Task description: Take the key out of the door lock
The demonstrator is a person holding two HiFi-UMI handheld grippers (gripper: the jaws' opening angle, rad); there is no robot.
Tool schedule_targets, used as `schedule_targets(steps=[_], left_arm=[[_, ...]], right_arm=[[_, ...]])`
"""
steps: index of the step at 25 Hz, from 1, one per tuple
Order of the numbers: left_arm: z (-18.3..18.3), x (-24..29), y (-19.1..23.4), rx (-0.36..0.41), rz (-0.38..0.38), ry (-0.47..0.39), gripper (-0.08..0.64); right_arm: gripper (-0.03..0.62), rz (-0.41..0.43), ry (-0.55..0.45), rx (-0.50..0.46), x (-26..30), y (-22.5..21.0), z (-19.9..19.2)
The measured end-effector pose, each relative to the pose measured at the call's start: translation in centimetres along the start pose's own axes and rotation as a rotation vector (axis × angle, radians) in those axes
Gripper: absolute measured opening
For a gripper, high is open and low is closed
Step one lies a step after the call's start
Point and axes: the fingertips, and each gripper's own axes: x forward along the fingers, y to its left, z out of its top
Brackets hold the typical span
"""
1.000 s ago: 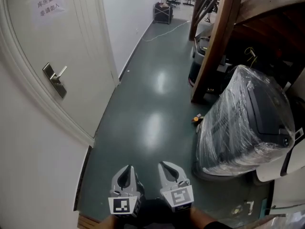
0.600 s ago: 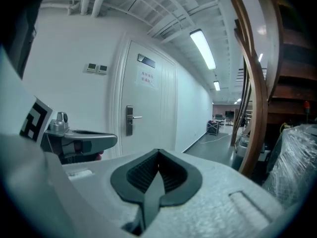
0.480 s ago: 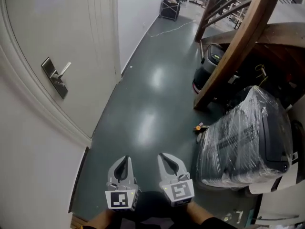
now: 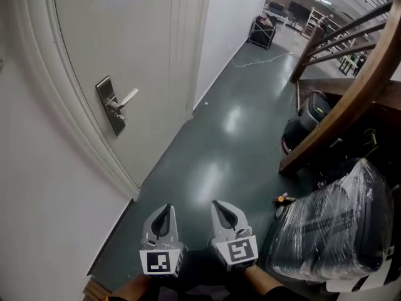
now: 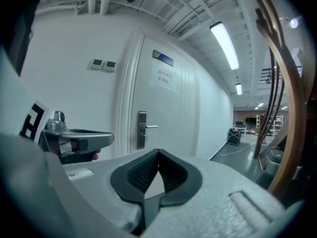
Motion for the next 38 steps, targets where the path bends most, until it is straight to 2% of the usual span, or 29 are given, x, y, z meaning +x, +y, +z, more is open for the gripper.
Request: schedule_targets(steps=[5,11,14,19,28,31,33,38], left_arm=[[0.0,1.1,4.0,0.006,0.104,-0.038,0.018],[0.7,4.7,10.1,0.003,0.278,-0.069,0.018],[1.0,6.6,12.3,-0.001,0.367,-0.068,0.018],[0.9,10.7,15.8,-0.021,0.501,-0.050,0.018],[1.0,17.8,22.5,0.007,0.720,-0.018,0.018],[0.9,19.3,24.8,0.023,0.797,-0.015,0.018],[0.5,19.7,26.4,0.020,0.843,-0.006,0.018],[-0.5,19.4,29.1,0.015,0.958,0.008,0.055]], right_arm=[[-0.009,0.138,-0.024,-0.024,5.1,2.2,0.9],[-0.008,0.286,-0.055,-0.045,13.2,2.8,2.4],[-0.008,0.346,-0.030,-0.036,17.1,2.3,2.7],[-0.008,0.512,-0.009,-0.030,24.2,2.0,3.1],[-0.008,0.859,0.124,-0.008,37.3,3.5,2.6],[-0.008,0.980,0.189,0.052,41.0,5.0,2.3],[0.051,1.055,0.247,0.108,43.1,6.5,1.8],[0.074,1.192,0.390,0.237,47.0,9.8,0.0]])
